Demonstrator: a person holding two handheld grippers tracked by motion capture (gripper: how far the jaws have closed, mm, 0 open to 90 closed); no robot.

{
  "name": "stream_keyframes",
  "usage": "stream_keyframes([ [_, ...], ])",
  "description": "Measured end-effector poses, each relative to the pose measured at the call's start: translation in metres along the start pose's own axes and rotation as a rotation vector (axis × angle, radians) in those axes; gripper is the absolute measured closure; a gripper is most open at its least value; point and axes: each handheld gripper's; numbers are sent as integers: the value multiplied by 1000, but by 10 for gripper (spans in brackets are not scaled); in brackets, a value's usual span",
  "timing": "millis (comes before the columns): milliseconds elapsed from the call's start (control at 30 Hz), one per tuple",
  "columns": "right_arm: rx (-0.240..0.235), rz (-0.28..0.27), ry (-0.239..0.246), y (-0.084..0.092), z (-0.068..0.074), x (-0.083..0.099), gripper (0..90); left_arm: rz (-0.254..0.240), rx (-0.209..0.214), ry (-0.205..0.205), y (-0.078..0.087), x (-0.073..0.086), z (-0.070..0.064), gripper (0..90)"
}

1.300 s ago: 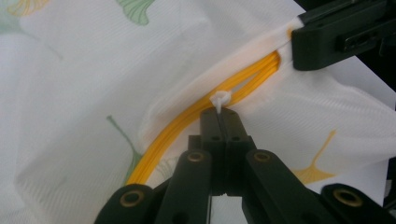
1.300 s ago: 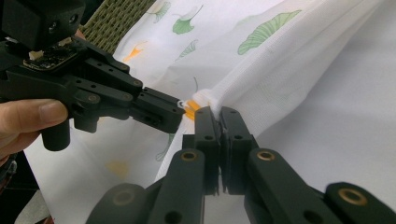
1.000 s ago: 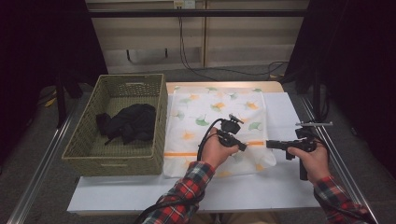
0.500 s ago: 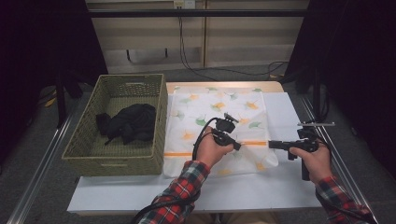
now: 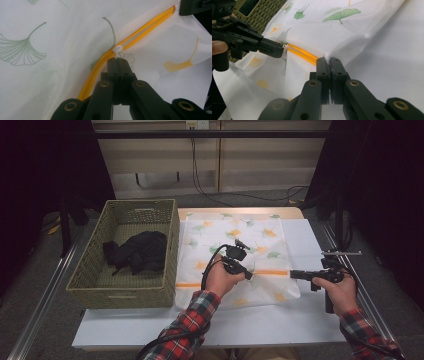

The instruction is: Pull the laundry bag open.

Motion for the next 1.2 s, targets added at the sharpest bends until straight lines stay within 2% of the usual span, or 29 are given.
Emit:
stream_keyframes([
  [133, 4, 0, -2, -1, 0, 0, 876, 11, -5, -12, 3, 1, 1, 900],
  [467, 16, -5, 3, -1, -1, 0, 877, 8, 5, 18, 7, 3, 4, 900],
  [633, 25, -8, 5, -1, -1, 0, 877, 24, 3, 15, 8, 3, 5, 900],
  [667, 31, -9, 4, 0, -2, 0, 876, 19, 5, 25, 8, 4, 6, 900],
  [700, 29, -10, -1, 0, -3, 0, 876, 25, -5, 20, 10, 4, 7, 900],
  [767, 26, -8, -7, 1, -3, 0, 876, 21, 9, 23, 11, 5, 8, 900],
  [1000, 30, -10, 0, 0, -3, 0, 876, 25, 6, 30, 13, 6, 9, 900],
  [1067, 35, -7, 1, 0, -3, 0, 876, 24, -8, 36, 13, 7, 9, 900],
  [1133, 32, -8, -2, 0, -3, 0, 877, 25, 13, 39, 14, 8, 12, 900],
  [1167, 32, -7, -2, 0, -4, 0, 876, 32, 4, 36, 15, 8, 12, 900],
  [1200, 34, -5, -2, 0, -4, 0, 876, 17, 8, 38, 14, 9, 12, 900],
])
Point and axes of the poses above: each handheld gripper's, and its own axes: y roughly backward along the jaws, x roughly out of its underside, z roughly to its left, and after that the axes turned 2 degrees about x, right-handed
